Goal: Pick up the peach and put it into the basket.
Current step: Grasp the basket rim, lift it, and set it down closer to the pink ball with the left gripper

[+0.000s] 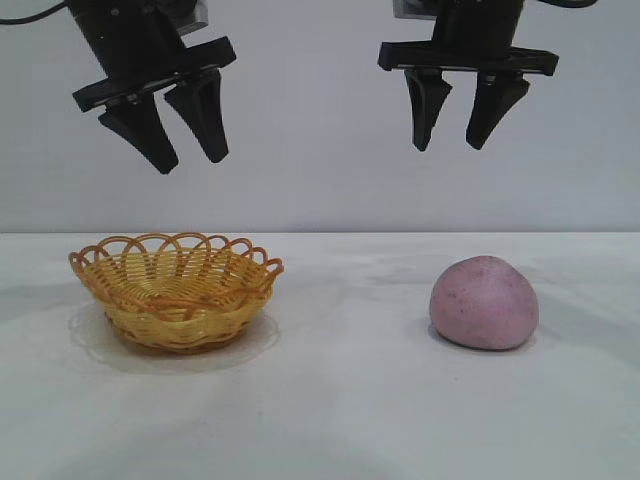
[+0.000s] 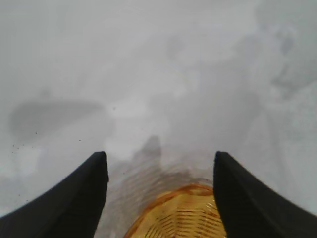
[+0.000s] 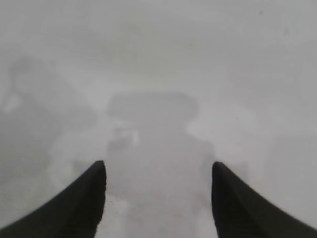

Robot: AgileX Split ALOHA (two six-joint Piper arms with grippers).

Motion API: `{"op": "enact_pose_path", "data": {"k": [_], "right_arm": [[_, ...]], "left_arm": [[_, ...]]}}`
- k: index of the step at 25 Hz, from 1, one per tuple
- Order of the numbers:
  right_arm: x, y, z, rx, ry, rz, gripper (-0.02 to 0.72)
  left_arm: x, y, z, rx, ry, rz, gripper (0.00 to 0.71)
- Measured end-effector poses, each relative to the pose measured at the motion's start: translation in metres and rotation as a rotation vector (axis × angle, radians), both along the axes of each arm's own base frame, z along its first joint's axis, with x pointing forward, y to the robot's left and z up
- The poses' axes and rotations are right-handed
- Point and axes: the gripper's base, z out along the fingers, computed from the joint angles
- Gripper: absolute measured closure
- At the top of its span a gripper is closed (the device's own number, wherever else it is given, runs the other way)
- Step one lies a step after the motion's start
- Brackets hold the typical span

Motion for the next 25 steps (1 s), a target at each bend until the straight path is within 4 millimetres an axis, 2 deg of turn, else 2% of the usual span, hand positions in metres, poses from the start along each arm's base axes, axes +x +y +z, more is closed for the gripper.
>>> {"op": "enact_pose_path", "data": {"k": [16,20,25], "right_arm": [[0.000,0.000,0.000,-0.001,0.000,-0.001,0.285],[0.000,0.000,0.000,-0.001,0.000,-0.001,0.285],[0.000,0.000,0.000,-0.001,0.000,-0.001,0.285]], "left_arm": [[-0.002,0.000,-0.001,0.007,0.021,-0.010,0.301],[-0.005,0.003,-0.002,0.066,0.046,-0.048,0.301],[-0.004,0.009,0.012,0.194,0.056,-0.167,0.301]]}}
